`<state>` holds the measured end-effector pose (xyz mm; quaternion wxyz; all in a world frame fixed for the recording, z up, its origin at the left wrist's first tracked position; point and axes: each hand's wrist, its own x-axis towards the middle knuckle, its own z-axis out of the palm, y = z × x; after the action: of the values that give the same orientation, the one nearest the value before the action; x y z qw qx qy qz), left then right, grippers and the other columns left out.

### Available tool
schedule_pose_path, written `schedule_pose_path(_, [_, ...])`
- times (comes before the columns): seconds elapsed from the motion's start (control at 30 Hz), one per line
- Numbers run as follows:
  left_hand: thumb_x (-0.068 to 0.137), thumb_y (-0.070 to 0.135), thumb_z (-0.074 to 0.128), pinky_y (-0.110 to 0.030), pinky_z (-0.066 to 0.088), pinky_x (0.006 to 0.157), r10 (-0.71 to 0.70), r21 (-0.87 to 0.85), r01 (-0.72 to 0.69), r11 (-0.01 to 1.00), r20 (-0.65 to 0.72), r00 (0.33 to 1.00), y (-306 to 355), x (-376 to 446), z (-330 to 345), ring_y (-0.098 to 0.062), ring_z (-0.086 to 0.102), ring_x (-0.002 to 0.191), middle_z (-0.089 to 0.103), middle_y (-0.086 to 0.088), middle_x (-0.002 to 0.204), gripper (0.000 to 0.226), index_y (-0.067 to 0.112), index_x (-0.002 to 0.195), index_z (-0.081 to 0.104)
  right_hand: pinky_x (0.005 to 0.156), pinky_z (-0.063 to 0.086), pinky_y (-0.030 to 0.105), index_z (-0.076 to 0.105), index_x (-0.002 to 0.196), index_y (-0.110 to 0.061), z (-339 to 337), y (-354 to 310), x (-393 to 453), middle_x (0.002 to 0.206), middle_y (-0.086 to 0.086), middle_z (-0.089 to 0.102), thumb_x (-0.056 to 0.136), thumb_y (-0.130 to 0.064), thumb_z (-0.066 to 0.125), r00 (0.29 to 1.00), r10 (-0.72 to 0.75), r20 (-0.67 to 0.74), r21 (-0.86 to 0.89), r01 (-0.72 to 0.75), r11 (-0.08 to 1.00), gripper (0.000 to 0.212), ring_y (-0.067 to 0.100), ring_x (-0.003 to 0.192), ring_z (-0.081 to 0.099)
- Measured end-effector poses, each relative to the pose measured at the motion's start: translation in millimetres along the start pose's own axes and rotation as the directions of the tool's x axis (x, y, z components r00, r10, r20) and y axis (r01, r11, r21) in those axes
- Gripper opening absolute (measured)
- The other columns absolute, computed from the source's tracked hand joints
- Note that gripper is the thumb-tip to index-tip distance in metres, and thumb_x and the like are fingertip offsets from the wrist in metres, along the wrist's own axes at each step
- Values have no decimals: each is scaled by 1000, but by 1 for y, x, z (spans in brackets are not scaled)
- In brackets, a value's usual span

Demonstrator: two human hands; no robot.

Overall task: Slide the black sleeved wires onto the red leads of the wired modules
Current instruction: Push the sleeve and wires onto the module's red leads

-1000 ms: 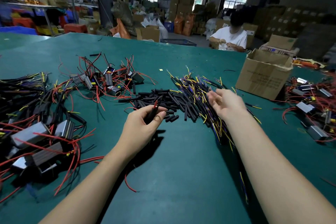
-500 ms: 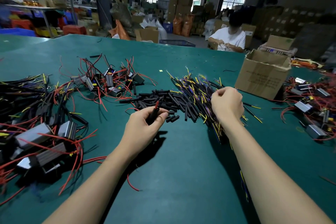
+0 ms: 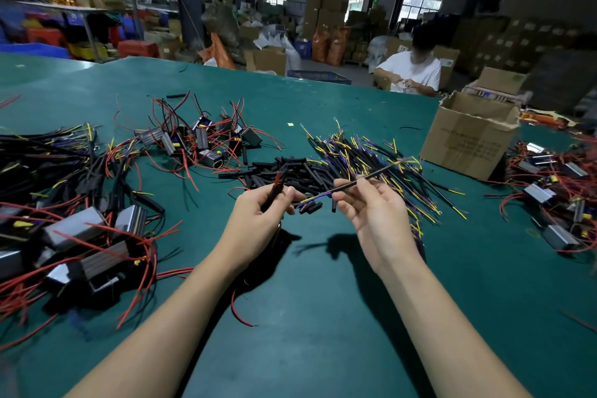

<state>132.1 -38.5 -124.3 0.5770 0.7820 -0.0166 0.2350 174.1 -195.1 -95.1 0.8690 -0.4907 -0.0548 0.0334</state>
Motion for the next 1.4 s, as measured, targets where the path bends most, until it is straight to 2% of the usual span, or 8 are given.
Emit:
schedule_pose_path(0.17, [91,34,56,-29,33,63,-4,-41,5,999,28,1000,-2,1,0,-15,44,66,56,-26,69,32,11,72,66,59,55,23,49,86,-7,-7,3,3,85,18,69,99,1,39,999,37,-6,64,-37,997,18,21,65,69])
schedule_pose_path(0.27, [93,21,60,-19,34,55,5,-41,-4,999,18,1000,-3,2,-1,-5,43,57,54,6,58,25,20,68,65,60,56,23,48,86,-6,-9,4,5,84,19,70,98,2,39,998,60,2,85,-60,995,17,23,66,70])
schedule_pose_path(0.37, [92,14,61,-12,32,52,21,-22,-20,1000,23,1000,-6,4,0,1,41,53,53,14,58,16,11,77,68,60,56,24,48,86,-6,-11,4,6,81,18,71,97,2,40,998,69,6,92,-70,993,16,25,67,70])
schedule_pose_path(0.57, [90,10,62,-15,31,47,34,-2,-34,999,22,999,-8,5,0,1,37,47,51,16,51,14,19,81,69,61,56,24,46,86,-6,-14,6,7,82,19,71,97,3,40,995,93,22,76,-94,993,15,26,70,70])
schedule_pose_path(0.77, [89,12,65,-9,34,53,34,-21,-33,999,18,999,-5,3,1,4,44,51,55,18,56,6,9,83,63,63,57,25,46,90,-5,-11,6,5,85,21,71,97,5,39,995,89,54,78,-93,993,14,27,71,70])
schedule_pose_path(0.93, [86,6,67,-28,46,76,12,-52,-12,999,-1,1000,-3,3,0,-17,61,78,68,-9,83,13,11,87,55,66,57,25,47,89,-6,-9,8,2,84,19,72,96,7,39,992,80,102,68,-87,994,17,29,73,71])
schedule_pose_path(1.2, [90,11,62,-12,40,62,39,51,-40,998,14,999,-7,5,-1,3,54,63,67,9,74,8,17,91,67,66,56,24,48,92,-6,-9,9,3,88,21,70,97,4,43,993,58,100,39,-62,997,12,28,72,70])
schedule_pose_path(1.4, [92,16,60,-25,46,72,22,56,-22,998,-4,1000,-7,4,-2,-6,58,71,69,3,74,13,12,83,69,65,56,23,49,89,-4,-11,10,4,85,20,71,96,2,46,994,60,89,19,-62,998,10,26,72,70])
